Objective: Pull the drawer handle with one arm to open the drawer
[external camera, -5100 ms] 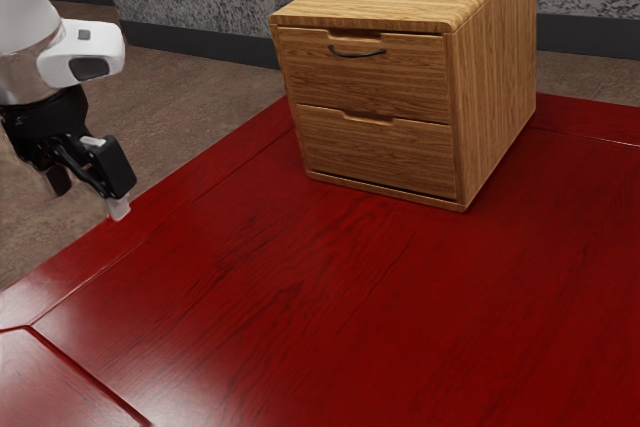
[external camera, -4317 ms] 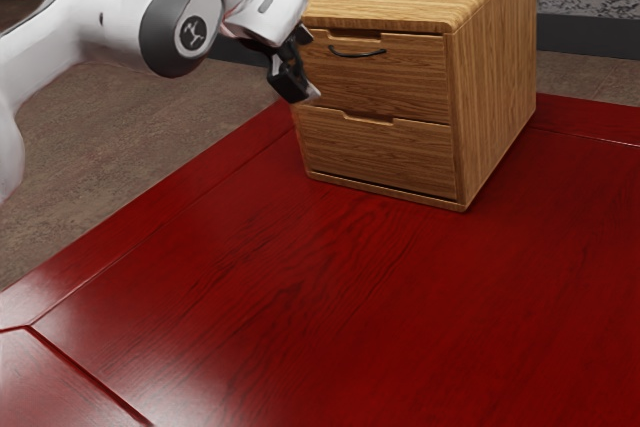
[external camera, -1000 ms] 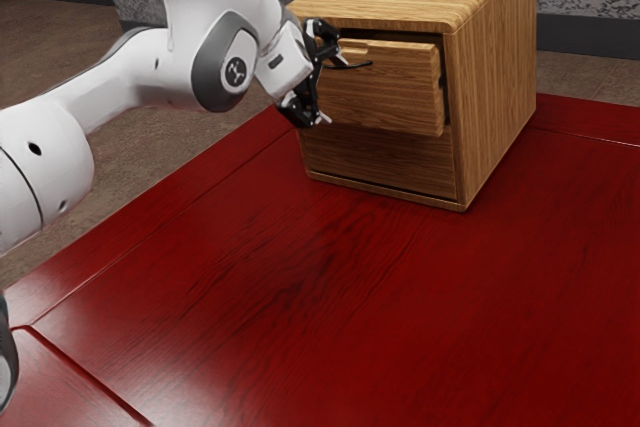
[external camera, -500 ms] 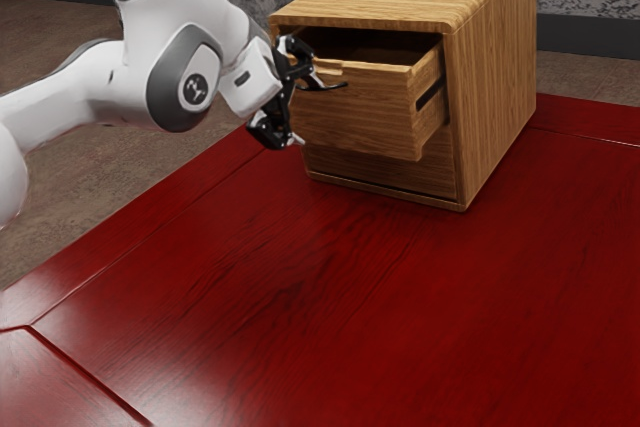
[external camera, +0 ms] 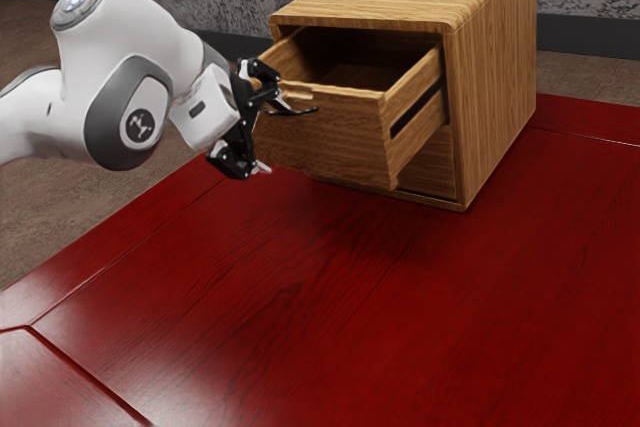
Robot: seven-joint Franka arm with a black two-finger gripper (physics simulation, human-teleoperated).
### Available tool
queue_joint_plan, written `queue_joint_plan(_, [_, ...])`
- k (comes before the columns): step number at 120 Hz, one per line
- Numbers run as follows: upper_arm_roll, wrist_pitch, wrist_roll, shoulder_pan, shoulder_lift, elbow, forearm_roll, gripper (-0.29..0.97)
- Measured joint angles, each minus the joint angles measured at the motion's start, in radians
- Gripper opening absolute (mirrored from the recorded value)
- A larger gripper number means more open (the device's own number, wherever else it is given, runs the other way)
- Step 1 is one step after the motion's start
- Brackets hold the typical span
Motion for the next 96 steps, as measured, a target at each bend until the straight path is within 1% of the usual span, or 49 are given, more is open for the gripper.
queue_joint_plan(4, [0.0,0.003,-0.001,-0.001,-0.016,-0.015,0.0,0.68])
queue_joint_plan(12, [0.0,0.008,-0.004,-0.001,-0.045,-0.042,-0.002,0.63])
queue_joint_plan(19, [0.0,0.012,-0.006,-0.001,-0.067,-0.063,-0.001,0.63])
queue_joint_plan(34, [0.0,0.017,-0.011,-0.002,-0.12,-0.12,-0.001,0.64])
queue_joint_plan(45, [0.0,0.022,-0.015,-0.003,-0.15,-0.157,0.0,0.69])
queue_joint_plan(74, [-0.001,0.031,-0.024,-0.003,-0.203,-0.209,-0.003,0.68])
queue_joint_plan(79, [-0.011,0.028,-0.034,-0.002,-0.243,-0.211,-0.007,0.68])
queue_joint_plan(85, [-0.027,-0.029,-0.089,-0.003,-0.321,-0.214,-0.012,0.68])
queue_joint_plan(90, [-0.036,-0.144,-0.184,-0.007,-0.396,-0.22,-0.014,0.68])
queue_joint_plan(96, [-0.045,-0.295,-0.309,-0.054,-0.485,-0.244,-0.017,0.68])
